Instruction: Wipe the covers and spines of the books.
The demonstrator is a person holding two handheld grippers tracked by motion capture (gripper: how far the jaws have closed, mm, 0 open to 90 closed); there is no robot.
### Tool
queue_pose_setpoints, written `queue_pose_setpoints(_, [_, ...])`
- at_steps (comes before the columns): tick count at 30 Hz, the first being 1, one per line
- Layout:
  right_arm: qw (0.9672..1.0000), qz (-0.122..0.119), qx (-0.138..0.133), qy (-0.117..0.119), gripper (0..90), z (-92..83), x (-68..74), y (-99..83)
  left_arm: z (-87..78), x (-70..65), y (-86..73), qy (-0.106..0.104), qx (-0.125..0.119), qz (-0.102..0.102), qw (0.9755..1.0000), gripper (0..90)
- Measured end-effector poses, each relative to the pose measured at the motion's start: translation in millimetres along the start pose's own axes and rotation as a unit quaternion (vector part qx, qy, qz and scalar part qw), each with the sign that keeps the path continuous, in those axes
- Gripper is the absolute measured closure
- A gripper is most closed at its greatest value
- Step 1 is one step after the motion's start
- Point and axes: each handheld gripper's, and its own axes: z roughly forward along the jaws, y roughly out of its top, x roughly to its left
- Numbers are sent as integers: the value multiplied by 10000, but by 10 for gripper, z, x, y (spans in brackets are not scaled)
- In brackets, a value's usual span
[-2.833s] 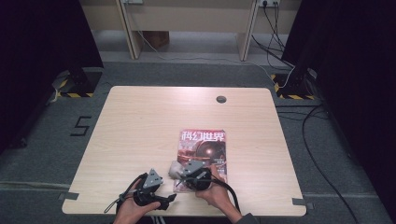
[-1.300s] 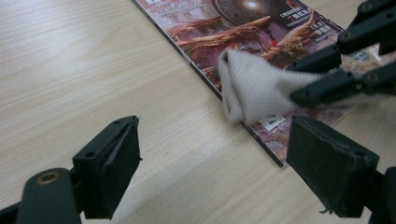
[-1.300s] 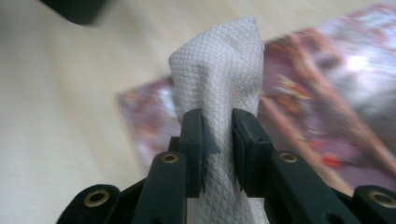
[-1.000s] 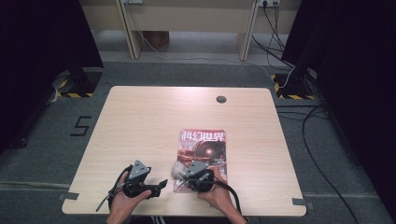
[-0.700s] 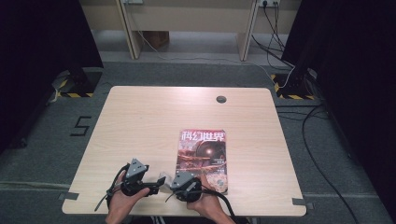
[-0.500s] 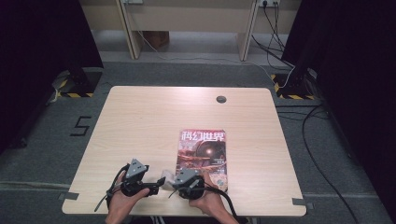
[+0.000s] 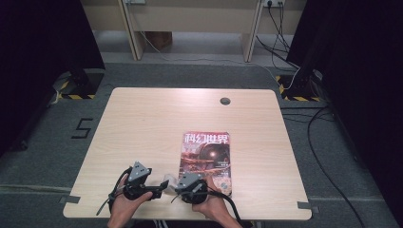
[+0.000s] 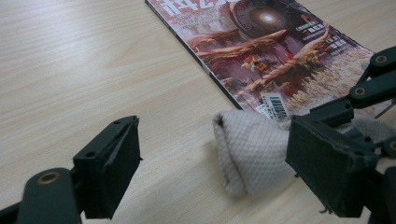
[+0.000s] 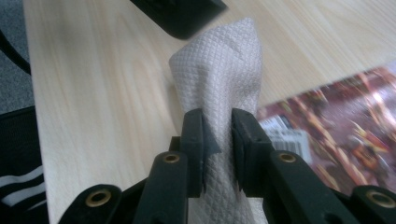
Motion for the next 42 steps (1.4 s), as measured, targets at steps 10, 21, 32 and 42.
queue_pose_setpoints(10, [9969, 535, 140, -553, 762, -334, -370, -375, 17, -15, 0, -15, 30, 12, 10000, 172])
queue_pose_setpoints(21, [9950, 736, 68, -675, 760, -450, -464, -524, 41, -54, -10, -91, 92, 83, 9999, 172])
queue_pose_setpoints(32, [9899, 1050, 129, -946, 762, -642, -637, -732, 68, -67, -20, -76, 145, 105, 9998, 172])
queue_pose_setpoints(42, [9939, 795, 111, -751, 760, -651, -462, -726, 247, -213, -12, -151, 353, 317, 9988, 172])
